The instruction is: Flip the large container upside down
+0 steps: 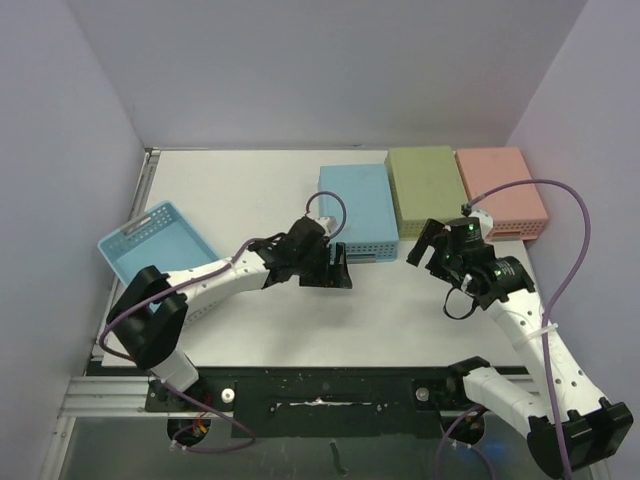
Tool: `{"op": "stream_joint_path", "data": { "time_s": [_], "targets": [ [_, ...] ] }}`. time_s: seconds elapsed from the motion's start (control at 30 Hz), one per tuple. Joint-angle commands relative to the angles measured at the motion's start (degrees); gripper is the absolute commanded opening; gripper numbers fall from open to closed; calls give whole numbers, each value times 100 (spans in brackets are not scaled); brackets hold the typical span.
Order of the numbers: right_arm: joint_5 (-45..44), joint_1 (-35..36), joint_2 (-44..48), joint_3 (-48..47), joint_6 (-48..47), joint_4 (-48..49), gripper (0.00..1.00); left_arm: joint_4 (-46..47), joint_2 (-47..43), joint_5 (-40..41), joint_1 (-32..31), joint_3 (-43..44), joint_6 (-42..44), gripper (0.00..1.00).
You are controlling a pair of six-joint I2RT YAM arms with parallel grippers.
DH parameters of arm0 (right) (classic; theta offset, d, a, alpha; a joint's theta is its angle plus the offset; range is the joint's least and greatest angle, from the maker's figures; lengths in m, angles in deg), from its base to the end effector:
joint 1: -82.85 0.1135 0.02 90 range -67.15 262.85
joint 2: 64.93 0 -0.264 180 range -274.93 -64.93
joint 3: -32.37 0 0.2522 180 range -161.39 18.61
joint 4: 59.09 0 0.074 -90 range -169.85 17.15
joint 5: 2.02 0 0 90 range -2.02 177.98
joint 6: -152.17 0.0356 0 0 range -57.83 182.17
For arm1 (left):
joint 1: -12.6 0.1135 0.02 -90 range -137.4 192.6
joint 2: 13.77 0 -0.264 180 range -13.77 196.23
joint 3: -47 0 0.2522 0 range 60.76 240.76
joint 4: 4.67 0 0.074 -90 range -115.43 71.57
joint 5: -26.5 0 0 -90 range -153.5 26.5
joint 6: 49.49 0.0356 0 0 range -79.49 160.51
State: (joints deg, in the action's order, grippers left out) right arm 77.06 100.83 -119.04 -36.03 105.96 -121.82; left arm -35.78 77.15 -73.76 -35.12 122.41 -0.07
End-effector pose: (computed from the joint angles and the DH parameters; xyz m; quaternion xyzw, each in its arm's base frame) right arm 0.1751 0.0497 0.3081 0.2408 0.8997 0.1049 0.3488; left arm 0.2255 -0.2574 0.2308 0.0906 0.9216 -0.3160 0.2062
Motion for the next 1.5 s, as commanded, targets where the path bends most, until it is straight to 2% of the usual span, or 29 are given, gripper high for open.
{"op": "stream_joint_path", "data": {
  "time_s": [0.0,0.37,0.57,0.83,1.07,1.33,1.47],
  "targets": [
    [-62,-35,122,-167,-21,221,99,1209,460,151,123,27,-149,69],
    [-353,-42,637,-118,189,-369,98,1130,2098,-223,978,1545,600,68],
    [-352,-44,679,-125,251,-403,98,760,2794,-344,1178,2506,951,68],
    [-367,-37,715,-158,245,-479,98,394,3352,-433,1237,3362,1110,68],
    [-304,-40,680,-13,244,-313,98,0,2868,-334,1222,3137,1324,68],
    [-156,-42,451,190,81,131,98,-514,1480,-174,1241,2156,1474,68],
    [-149,-112,-59,221,-270,676,97,-771,698,90,1484,1644,1437,68]
  ]
}}
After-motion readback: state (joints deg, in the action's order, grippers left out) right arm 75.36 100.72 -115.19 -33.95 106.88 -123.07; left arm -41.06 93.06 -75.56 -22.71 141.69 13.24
